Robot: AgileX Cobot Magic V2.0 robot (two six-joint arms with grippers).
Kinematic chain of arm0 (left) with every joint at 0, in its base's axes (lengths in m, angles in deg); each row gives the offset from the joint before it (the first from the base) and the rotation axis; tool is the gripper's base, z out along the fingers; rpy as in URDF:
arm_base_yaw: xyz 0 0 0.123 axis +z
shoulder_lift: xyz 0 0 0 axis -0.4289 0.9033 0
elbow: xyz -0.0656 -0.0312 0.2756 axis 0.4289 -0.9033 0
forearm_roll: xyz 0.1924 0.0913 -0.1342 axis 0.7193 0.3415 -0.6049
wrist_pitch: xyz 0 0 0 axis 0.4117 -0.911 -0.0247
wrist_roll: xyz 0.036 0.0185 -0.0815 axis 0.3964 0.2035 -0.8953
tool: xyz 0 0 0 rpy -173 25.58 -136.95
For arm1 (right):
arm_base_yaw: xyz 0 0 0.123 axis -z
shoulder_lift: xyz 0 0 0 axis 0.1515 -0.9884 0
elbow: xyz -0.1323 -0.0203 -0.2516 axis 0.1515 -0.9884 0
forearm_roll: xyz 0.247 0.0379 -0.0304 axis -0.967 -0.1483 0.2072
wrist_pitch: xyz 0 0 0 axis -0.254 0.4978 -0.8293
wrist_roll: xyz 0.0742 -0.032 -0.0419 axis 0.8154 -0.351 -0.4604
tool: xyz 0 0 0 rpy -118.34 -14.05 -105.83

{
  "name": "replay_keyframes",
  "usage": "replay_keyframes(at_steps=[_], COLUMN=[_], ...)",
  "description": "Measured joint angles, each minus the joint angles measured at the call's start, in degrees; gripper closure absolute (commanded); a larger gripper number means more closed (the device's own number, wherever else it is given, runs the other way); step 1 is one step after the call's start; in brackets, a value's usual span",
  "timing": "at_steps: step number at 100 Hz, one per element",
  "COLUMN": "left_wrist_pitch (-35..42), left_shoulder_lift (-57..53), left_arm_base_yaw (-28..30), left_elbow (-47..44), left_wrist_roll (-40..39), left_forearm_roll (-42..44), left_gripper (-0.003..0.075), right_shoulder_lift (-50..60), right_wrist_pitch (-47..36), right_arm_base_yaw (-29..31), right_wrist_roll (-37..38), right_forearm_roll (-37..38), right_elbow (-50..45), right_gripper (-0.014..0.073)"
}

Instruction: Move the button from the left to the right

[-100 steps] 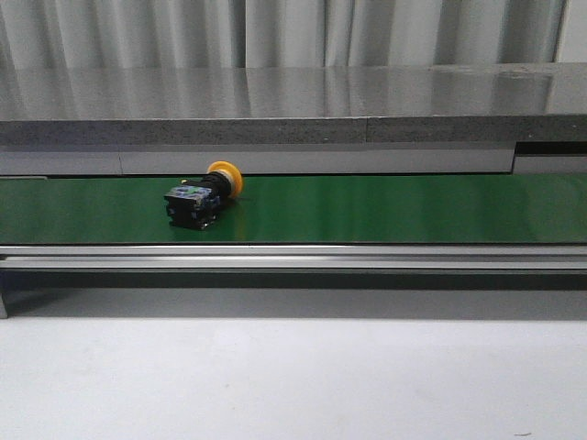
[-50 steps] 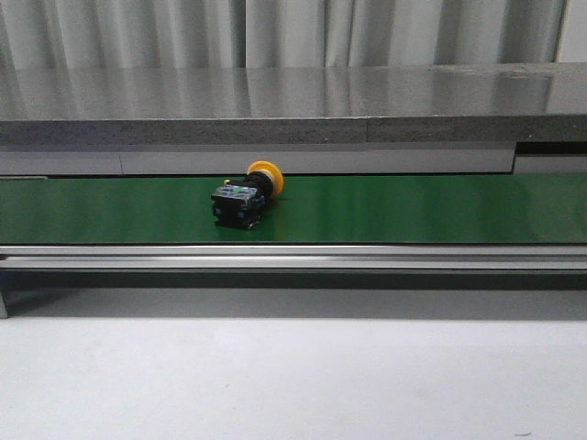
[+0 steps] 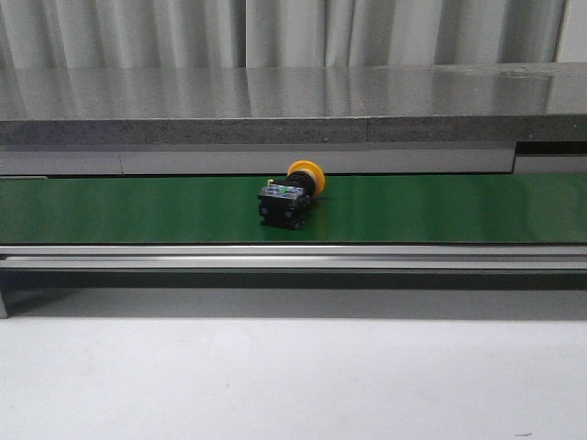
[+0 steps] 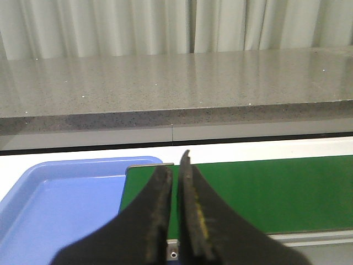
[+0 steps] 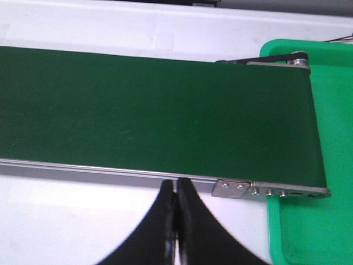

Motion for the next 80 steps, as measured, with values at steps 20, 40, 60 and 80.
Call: replay_keyframes(at_steps=[20, 40, 60, 80], left_wrist_pitch=[0.09, 0.09, 0.09, 0.09], left_shoulder_lift=[0.0, 0.0, 0.0, 0.0], left_arm_base_yaw=[0.0, 0.0, 0.0, 0.0], left_elbow=[0.0, 0.0, 0.0, 0.0], left_wrist_roll=[0.0, 0.0, 0.0, 0.0], left_forearm_roll=[0.0, 0.0, 0.0, 0.0], left_gripper=[0.0715, 0.0715, 0.0715, 0.0715], right_shoulder_lift=[-7.06, -9.06, -9.06, -9.06], right_wrist_pitch=[0.04, 0.75, 1.11, 1.11], right_arm_base_yaw=[0.0, 0.0, 0.0, 0.0], right_wrist_roll=[0.0, 0.0, 0.0, 0.0], right_forearm_roll=[-0.09, -0.36, -0.74, -3.96], right_elbow=[0.93, 0.93, 1.05, 1.15], right_gripper=[0.0658, 0.0438, 0.008, 0.0045])
